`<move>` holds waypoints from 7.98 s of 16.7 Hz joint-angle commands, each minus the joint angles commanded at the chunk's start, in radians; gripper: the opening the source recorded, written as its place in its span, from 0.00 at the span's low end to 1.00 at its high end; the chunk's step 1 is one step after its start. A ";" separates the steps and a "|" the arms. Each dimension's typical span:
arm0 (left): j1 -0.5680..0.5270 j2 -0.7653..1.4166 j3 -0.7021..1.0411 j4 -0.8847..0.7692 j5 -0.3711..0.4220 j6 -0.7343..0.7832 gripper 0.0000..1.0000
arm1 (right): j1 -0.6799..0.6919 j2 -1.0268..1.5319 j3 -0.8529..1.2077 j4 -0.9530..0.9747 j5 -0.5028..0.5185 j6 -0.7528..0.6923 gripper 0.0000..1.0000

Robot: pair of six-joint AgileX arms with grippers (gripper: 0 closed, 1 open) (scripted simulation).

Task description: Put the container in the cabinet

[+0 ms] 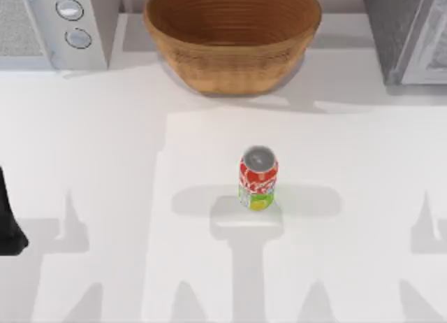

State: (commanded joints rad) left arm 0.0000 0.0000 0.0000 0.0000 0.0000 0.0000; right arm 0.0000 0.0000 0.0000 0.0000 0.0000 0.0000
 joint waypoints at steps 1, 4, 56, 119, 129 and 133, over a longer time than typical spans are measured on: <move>0.000 0.000 0.000 0.000 0.000 0.000 1.00 | 0.000 0.000 0.000 0.000 0.000 0.000 1.00; 0.000 0.000 0.000 0.000 0.000 0.000 1.00 | 0.016 0.019 0.009 0.019 0.011 0.005 1.00; 0.000 0.000 0.000 0.000 0.000 0.000 1.00 | 1.050 2.477 0.798 1.673 1.088 0.008 1.00; 0.000 0.000 0.000 0.000 0.000 0.000 1.00 | 0.362 0.987 0.355 0.370 0.501 0.016 0.00; 0.000 0.000 0.000 0.000 0.000 0.000 1.00 | 0.020 0.084 0.025 0.006 0.050 0.003 0.00; 0.000 0.000 0.000 0.000 0.000 0.000 1.00 | 0.000 0.000 0.000 0.000 0.000 0.000 0.00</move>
State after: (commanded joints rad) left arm 0.0000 0.0000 0.0000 0.0000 0.0000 0.0000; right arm 0.0000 0.0000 0.0000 0.0000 0.0000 0.0000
